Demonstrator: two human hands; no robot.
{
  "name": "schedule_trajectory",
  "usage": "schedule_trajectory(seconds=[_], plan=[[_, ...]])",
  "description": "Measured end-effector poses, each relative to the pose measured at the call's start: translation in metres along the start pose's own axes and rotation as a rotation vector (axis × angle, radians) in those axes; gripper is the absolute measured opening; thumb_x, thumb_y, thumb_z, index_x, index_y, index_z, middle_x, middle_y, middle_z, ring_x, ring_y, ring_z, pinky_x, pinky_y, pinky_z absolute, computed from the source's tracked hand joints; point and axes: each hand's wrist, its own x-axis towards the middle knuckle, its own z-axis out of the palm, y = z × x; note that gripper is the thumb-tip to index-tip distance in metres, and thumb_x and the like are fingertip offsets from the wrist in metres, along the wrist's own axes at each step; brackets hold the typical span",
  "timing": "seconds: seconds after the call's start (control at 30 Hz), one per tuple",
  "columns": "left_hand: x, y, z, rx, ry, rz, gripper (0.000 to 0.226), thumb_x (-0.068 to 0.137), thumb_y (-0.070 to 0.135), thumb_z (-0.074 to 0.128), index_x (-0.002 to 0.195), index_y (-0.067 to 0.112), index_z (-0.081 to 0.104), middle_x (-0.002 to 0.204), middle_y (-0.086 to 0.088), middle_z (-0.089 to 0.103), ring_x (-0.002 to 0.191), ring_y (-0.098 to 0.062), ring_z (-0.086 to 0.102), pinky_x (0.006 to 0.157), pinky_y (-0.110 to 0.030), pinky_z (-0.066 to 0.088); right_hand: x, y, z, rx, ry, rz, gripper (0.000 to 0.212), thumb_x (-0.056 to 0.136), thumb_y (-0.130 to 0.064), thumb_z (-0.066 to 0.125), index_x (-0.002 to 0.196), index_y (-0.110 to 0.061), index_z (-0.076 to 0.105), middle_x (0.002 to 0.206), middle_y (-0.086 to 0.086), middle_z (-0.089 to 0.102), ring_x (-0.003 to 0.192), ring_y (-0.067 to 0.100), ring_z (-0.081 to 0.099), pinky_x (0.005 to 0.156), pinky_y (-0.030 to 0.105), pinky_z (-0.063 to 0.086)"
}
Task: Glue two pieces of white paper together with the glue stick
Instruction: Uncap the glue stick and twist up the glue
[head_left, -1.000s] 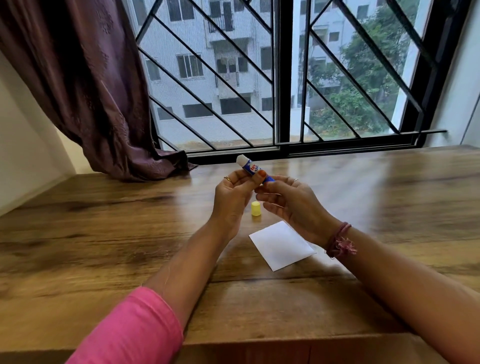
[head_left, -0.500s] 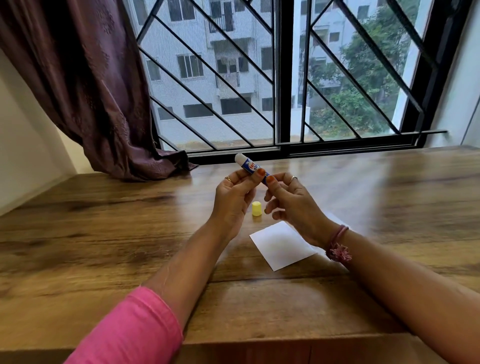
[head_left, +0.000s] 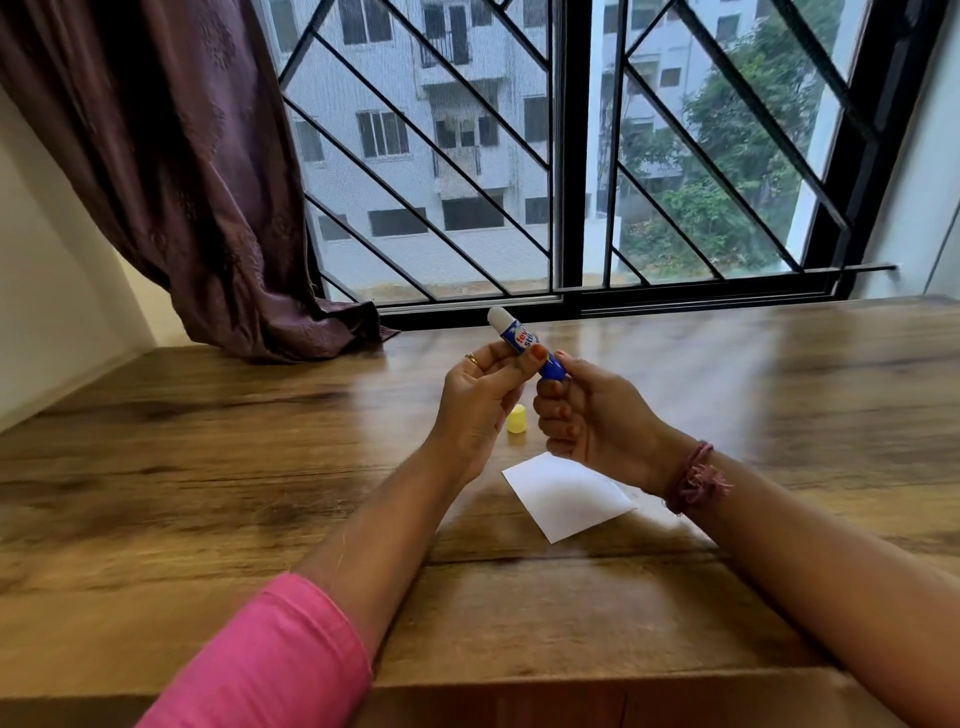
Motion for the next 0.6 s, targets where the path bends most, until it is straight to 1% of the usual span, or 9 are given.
schedule_trajectory(seconds=[0.1, 0.2, 0.23, 0.3, 0.37, 0.4, 0.43, 0.5, 0.6], plan=[[-0.0003, -0.0014, -0.0005, 0.015, -0.007, -0.003, 0.017, 0.085, 0.004, 0.065, 0.101, 0.011, 0.066, 0.087, 0.001, 0.075, 0.084, -0.005, 0.069, 0.070, -0.013, 0.051, 0.0006, -0.0003, -0.0008, 0.051, -0.020, 0.041, 0.051, 0.094, -0.050, 0.032, 0.054, -0.020, 0.041, 0.045, -0.007, 0.035, 0.035, 0.006, 0.029, 0.041, 0.020, 0.022], [0.0003, -0.0019, -0.0018, 0.024, -0.012, 0.003, 0.019, 0.083, 0.007, 0.067, 0.101, 0.011, 0.066, 0.090, 0.000, 0.075, 0.088, -0.006, 0.069, 0.072, -0.014, 0.051, 0.0015, 0.0009, -0.0021, -0.005, 0.032, 0.026, 0.054, 0.094, -0.054, 0.035, 0.054, -0.020, 0.048, 0.046, -0.006, 0.040, 0.036, 0.006, 0.032, 0.039, 0.018, 0.025], [0.0007, -0.0015, -0.0026, 0.028, -0.012, 0.009, 0.021, 0.081, 0.009, 0.068, 0.101, 0.011, 0.067, 0.091, 0.000, 0.075, 0.089, -0.007, 0.069, 0.072, -0.014, 0.051, 0.0023, 0.0015, -0.0022, -0.040, 0.059, 0.007, 0.054, 0.093, -0.055, 0.036, 0.058, -0.019, 0.053, 0.048, -0.006, 0.045, 0.038, 0.006, 0.035, 0.039, 0.017, 0.028], [0.0016, -0.0011, -0.0040, 0.035, -0.006, 0.020, 0.022, 0.078, 0.010, 0.070, 0.100, 0.011, 0.067, 0.090, 0.000, 0.075, 0.088, -0.008, 0.070, 0.073, -0.015, 0.052, 0.0037, 0.0023, -0.0029, -0.081, 0.103, -0.053, 0.049, 0.093, -0.055, 0.038, 0.078, -0.016, 0.063, 0.057, -0.004, 0.053, 0.042, 0.006, 0.043, 0.042, 0.017, 0.035], [0.0023, -0.0014, -0.0050, 0.054, 0.002, 0.031, 0.020, 0.079, 0.009, 0.069, 0.099, 0.012, 0.067, 0.089, 0.001, 0.076, 0.087, -0.009, 0.070, 0.072, -0.015, 0.052, 0.0049, 0.0025, -0.0038, -0.080, 0.118, -0.112, 0.046, 0.092, -0.053, 0.043, 0.103, -0.013, 0.062, 0.066, -0.002, 0.059, 0.049, 0.007, 0.049, 0.047, 0.018, 0.040], [0.0023, -0.0018, -0.0053, 0.061, 0.002, 0.037, 0.021, 0.078, 0.011, 0.070, 0.099, 0.013, 0.068, 0.089, 0.001, 0.076, 0.088, -0.009, 0.070, 0.073, -0.015, 0.052, 0.0051, 0.0023, -0.0043, -0.083, 0.121, -0.138, 0.045, 0.091, -0.051, 0.047, 0.110, -0.012, 0.061, 0.070, -0.001, 0.061, 0.051, 0.007, 0.050, 0.050, 0.019, 0.041], [0.0024, -0.0021, -0.0056, 0.063, 0.000, 0.042, 0.025, 0.075, 0.013, 0.072, 0.099, 0.013, 0.068, 0.090, 0.000, 0.076, 0.089, -0.009, 0.070, 0.073, -0.016, 0.052, 0.0048, 0.0019, -0.0047, -0.089, 0.120, -0.162, 0.044, 0.090, -0.049, 0.051, 0.112, -0.012, 0.061, 0.072, -0.001, 0.063, 0.053, 0.007, 0.052, 0.051, 0.019, 0.042], [0.0032, -0.0028, -0.0071, 0.064, 0.005, 0.049, 0.031, 0.070, 0.018, 0.073, 0.099, 0.013, 0.068, 0.092, 0.000, 0.076, 0.093, -0.011, 0.070, 0.077, -0.018, 0.053, 0.0040, 0.0010, -0.0049, -0.091, 0.111, -0.195, 0.039, 0.088, -0.044, 0.057, 0.108, -0.011, 0.064, 0.076, -0.001, 0.067, 0.056, 0.006, 0.055, 0.052, 0.019, 0.044], [0.0051, -0.0020, -0.0093, 0.083, 0.034, 0.054, 0.031, 0.070, 0.019, 0.073, 0.100, 0.012, 0.068, 0.091, -0.001, 0.075, 0.093, -0.013, 0.069, 0.084, -0.023, 0.053, 0.0021, -0.0013, -0.0044, -0.070, 0.081, -0.184, 0.028, 0.089, -0.031, 0.059, 0.107, -0.010, 0.065, 0.087, 0.002, 0.072, 0.059, 0.006, 0.061, 0.053, 0.019, 0.047]])
